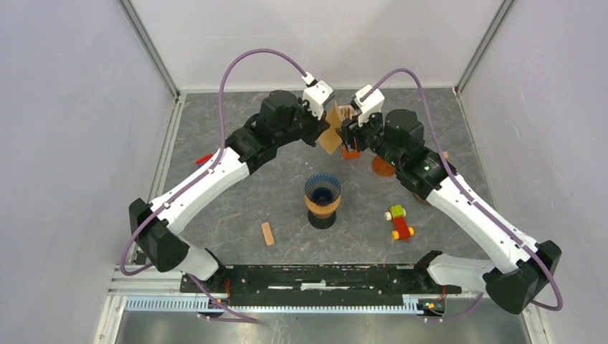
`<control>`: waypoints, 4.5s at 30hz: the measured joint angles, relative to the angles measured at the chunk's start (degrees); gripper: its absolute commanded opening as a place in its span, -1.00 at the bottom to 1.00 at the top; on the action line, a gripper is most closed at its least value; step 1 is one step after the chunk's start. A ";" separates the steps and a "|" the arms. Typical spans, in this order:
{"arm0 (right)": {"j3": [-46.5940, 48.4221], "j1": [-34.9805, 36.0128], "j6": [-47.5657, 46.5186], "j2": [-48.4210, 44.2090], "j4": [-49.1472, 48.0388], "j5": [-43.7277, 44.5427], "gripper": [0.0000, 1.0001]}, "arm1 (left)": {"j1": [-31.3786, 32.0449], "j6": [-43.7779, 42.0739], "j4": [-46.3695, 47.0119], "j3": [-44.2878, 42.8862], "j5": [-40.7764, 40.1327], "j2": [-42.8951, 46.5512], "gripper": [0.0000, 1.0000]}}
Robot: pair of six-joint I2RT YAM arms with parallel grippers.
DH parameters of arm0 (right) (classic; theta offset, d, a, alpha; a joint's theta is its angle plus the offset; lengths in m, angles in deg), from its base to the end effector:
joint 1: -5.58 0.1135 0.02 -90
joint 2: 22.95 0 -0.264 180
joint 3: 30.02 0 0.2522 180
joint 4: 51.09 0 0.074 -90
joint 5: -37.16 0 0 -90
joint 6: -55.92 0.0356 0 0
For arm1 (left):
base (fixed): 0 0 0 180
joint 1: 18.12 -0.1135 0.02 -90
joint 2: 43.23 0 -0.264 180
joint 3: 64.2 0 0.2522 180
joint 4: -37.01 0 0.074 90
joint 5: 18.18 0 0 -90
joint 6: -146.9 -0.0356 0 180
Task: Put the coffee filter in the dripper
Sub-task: Pick up the coffee filter from the coffee filter holder.
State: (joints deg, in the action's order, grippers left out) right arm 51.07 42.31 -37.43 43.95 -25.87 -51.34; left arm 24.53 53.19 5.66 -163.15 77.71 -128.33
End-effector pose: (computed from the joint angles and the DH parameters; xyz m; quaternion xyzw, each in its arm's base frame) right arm 0.2157 0.1598 0.3972 -0.2566 0.7279 0.1729 0.6119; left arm 0.2525 -0.2376 0.4040 0.3449 0.7284 -0.2359 0.5429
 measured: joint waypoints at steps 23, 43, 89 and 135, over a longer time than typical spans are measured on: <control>0.68 -0.98 -8.00 -3.30 0.66 0.83 0.16 | 2.10 -10.23 -3.63 0.26 4.00 1.66 -0.94; -0.81 -2.29 -13.07 -4.76 2.67 -12.94 0.48 | 3.08 -16.31 -7.54 0.26 10.75 2.69 -0.89; -3.56 -3.89 -24.83 -8.13 7.74 -26.67 0.33 | 6.25 -27.56 -16.65 0.24 16.76 4.66 -0.84; -4.46 -4.96 -23.21 -9.09 7.52 -24.94 -0.95 | 6.99 -25.57 -11.04 0.26 10.16 4.22 -0.16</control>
State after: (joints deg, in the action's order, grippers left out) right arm 46.61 37.35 -60.65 34.85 -18.35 -76.28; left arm 31.52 27.62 -5.37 -162.89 87.87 -124.11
